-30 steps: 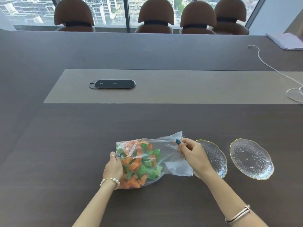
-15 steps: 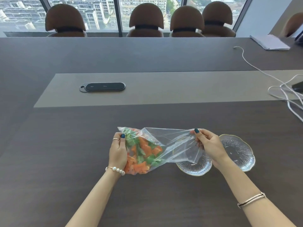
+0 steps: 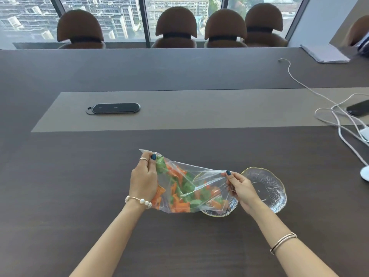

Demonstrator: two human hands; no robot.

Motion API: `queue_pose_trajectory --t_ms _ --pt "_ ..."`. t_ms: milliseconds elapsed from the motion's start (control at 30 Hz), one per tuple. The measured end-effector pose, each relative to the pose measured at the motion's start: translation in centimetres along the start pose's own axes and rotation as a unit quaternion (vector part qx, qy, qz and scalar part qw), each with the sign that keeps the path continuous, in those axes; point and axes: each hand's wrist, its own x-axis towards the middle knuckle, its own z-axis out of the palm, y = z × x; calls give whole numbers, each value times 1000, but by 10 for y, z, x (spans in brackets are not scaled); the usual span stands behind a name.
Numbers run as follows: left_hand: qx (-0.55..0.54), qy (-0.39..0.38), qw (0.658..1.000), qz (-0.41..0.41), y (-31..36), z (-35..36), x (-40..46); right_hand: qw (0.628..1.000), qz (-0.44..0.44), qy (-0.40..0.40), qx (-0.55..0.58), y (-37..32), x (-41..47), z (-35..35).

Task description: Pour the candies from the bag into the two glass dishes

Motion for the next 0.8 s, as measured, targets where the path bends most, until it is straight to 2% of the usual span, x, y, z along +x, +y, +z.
queue_pose_trajectory --t_ms 333,800 --pt "-6 39 999 30 38 21 -11 997 2 -42 57 -9 14 -24" --pt "21 116 993 12 29 5 -24 993 -37 -112 7 -37 5 -11"
